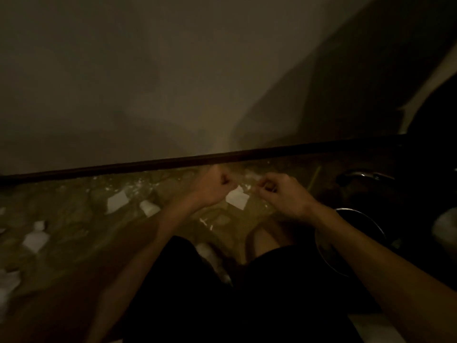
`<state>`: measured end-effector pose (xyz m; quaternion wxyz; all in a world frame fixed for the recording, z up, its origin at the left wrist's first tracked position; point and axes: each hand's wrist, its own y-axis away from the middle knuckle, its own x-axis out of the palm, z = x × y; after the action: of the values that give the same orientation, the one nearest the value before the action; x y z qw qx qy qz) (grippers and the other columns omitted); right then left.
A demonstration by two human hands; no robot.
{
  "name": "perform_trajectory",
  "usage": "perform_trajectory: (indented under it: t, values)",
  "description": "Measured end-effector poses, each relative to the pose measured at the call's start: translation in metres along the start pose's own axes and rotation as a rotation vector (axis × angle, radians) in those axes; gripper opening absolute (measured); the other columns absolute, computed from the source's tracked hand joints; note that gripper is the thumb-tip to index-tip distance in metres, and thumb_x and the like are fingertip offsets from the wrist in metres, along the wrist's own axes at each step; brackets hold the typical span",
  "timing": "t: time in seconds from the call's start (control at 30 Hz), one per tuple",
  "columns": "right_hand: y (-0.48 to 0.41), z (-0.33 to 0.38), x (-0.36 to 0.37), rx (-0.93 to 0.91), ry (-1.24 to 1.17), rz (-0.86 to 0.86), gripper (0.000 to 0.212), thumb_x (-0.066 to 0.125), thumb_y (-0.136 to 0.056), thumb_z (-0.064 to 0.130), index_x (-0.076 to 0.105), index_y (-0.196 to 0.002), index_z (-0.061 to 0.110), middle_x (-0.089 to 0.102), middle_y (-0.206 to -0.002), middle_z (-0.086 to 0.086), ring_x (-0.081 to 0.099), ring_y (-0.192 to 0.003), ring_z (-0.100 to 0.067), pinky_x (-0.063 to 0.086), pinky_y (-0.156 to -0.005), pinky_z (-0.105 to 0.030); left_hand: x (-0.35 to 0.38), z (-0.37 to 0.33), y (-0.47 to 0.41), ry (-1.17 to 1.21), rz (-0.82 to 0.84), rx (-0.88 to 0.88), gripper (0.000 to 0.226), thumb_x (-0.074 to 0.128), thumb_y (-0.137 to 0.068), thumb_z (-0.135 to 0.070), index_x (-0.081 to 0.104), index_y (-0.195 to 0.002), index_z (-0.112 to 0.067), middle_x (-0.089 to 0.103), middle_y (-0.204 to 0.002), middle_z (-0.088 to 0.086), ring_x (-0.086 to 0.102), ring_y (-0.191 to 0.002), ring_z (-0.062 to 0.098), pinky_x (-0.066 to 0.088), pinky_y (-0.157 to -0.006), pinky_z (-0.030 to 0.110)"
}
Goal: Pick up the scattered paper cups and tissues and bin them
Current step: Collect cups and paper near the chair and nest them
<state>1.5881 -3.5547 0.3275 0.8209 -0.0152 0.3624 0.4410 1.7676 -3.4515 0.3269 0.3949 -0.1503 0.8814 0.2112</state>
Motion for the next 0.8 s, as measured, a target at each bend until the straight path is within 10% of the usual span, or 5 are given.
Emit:
perform_trajectory:
  t: [0.27,0.57,0.8]
  values:
    - [-0.107,-0.052,0.088,0.309,-0.065,0.141,0.019,0.062,-0.094,0.036,0.063,-0.102,0.019,0.066,-0.100,-0.003,0.059,-0.072,-0.011,0.043,-0.055,-0.022,0.065,0.138,-0.070,0.241,0.146,-0.292,0.014,0.068,-0.091,-0.025,0.056,-0.086,-0.028,0.056,-0.085,-0.009,0.056,-0.078,0.009,0.048,-0.065,0.028]
    - [-0.254,-0.157,0.194,0.550,-0.034,0.204,0.048,0.052,-0.098,0.041,0.049,-0.138,0.015,0.056,-0.129,-0.010,0.055,-0.115,-0.027,0.044,-0.095,-0.036,0.162,0.227,-0.210,0.170,0.340,-0.242,0.019,0.058,-0.098,-0.016,0.069,-0.106,-0.003,0.068,-0.105,0.010,0.063,-0.095,0.020,0.045,-0.067,0.019]
    - [-0.334,-0.244,0.251,0.316,0.362,0.409,0.045,0.047,-0.101,0.025,0.043,-0.144,0.012,0.029,-0.157,-0.014,0.018,-0.148,-0.027,0.019,-0.115,-0.032,0.247,0.296,-0.276,-0.069,0.514,-0.163,0.044,0.059,-0.097,-0.014,0.051,-0.141,-0.013,0.036,-0.156,0.009,0.033,-0.144,0.025,0.030,-0.113,0.034]
